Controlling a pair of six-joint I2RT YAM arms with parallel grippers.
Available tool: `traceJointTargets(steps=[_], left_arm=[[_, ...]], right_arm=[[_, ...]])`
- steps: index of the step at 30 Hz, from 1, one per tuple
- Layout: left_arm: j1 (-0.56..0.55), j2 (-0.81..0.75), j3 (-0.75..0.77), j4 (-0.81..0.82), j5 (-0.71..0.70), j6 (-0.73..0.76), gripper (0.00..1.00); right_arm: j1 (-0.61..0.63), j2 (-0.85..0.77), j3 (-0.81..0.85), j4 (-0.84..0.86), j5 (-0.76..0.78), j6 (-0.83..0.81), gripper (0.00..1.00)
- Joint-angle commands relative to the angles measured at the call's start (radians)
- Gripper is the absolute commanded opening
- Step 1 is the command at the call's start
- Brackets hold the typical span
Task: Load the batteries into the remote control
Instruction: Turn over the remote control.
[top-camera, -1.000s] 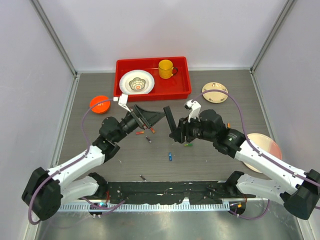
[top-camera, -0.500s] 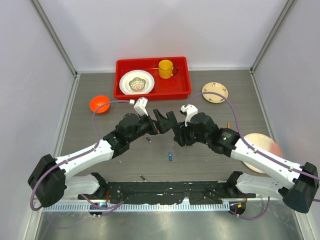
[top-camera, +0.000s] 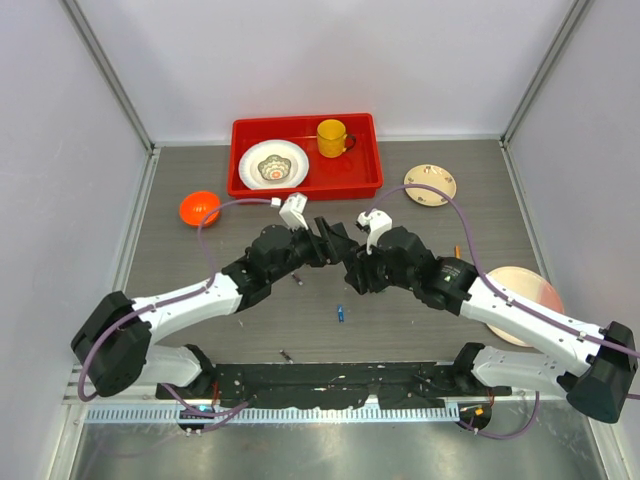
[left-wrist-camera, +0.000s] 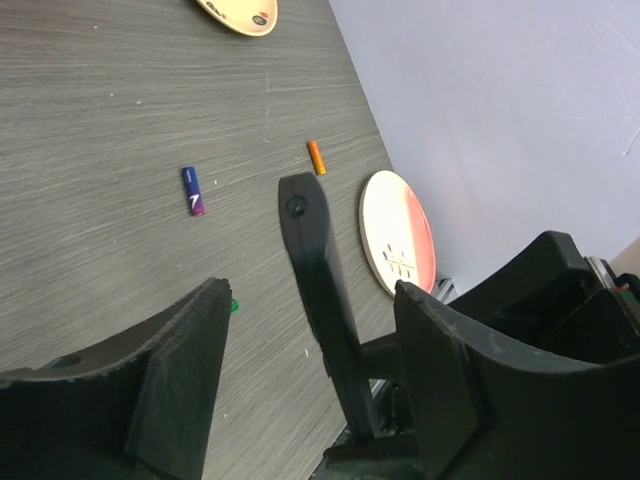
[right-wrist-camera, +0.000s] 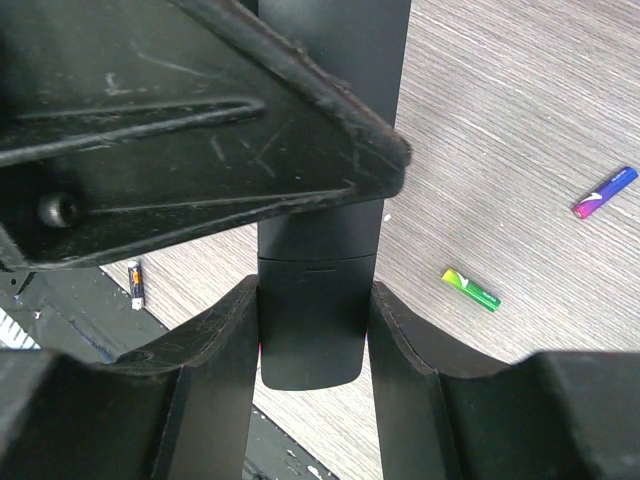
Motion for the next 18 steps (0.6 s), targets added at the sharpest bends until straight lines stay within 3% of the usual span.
traceJointTargets(steps=[1, 5, 11, 15, 17, 18], left_arm=[[-0.021, 0.024, 0.056, 0.075, -0.015, 0.006, 0.67], [-0.026, 0.042, 0.056, 0.093, -0.011, 0.004, 0.57], [-0.032, 0.061, 0.044, 0.121, 0.008, -0.003, 0.31], [-0.032, 0.062, 0.016, 0.171, 0.002, -0.022, 0.01], [-0.032, 0.052, -0.013, 0.196, -0.014, -0.028, 0.00], [-0.032, 0.047, -0.024, 0.223, -0.024, -0.036, 0.00]], right_arm=[[0.012, 0.000, 0.051, 0.008, 0.027, 0.004, 0.18], [0.018, -0.001, 0.049, 0.002, 0.034, 0.004, 0.18], [0.021, -0.006, 0.049, -0.009, 0.040, 0.001, 0.18], [0.021, -0.015, 0.049, -0.013, 0.041, -0.002, 0.19], [0.021, -0.029, 0.051, -0.022, 0.044, 0.003, 0.32], [0.023, -0.033, 0.052, -0.023, 0.035, 0.007, 0.51]])
